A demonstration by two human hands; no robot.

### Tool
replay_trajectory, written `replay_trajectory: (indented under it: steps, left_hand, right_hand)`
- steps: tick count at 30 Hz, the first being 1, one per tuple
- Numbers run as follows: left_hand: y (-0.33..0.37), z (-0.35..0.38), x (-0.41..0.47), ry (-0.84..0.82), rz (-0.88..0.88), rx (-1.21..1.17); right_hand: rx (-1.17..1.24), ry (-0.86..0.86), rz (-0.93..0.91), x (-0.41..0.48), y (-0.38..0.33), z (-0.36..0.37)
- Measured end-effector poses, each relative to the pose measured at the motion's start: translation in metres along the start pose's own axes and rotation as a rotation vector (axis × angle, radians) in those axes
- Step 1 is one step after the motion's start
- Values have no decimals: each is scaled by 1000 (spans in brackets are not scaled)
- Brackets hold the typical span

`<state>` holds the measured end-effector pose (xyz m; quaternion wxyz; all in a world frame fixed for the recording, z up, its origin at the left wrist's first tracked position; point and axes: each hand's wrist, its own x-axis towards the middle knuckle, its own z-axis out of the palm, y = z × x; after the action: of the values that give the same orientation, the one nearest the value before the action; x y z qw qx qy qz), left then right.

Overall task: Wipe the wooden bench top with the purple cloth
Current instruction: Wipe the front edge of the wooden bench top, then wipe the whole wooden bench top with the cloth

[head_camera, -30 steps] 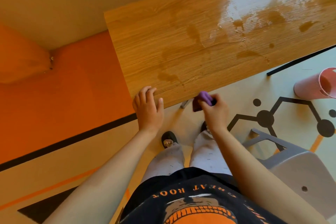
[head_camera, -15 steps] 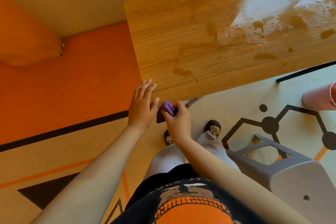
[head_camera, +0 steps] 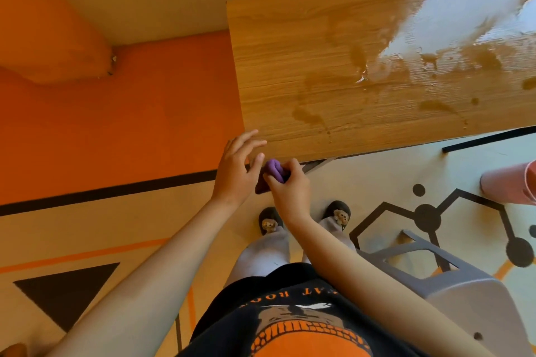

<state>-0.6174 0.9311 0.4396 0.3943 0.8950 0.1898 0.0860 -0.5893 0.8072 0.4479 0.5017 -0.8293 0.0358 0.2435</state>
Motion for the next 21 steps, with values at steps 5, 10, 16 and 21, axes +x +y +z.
replay_trajectory:
  steps: [5, 10, 16, 21]
  left_hand:
    - [10, -2, -64, 8, -21, -95]
    - [17, 15, -74, 56, -177, -169]
    - [14, 9, -60, 142, -232, -132]
    - [9, -2, -43, 159, -339, -271]
  right_hand:
    - [-10, -109, 65, 6, -6, -6]
    - [83, -235, 150, 6, -17, -8]
    - [97, -375, 141, -1, -25, -10]
    - [-49, -344, -136, 9, -31, -20]
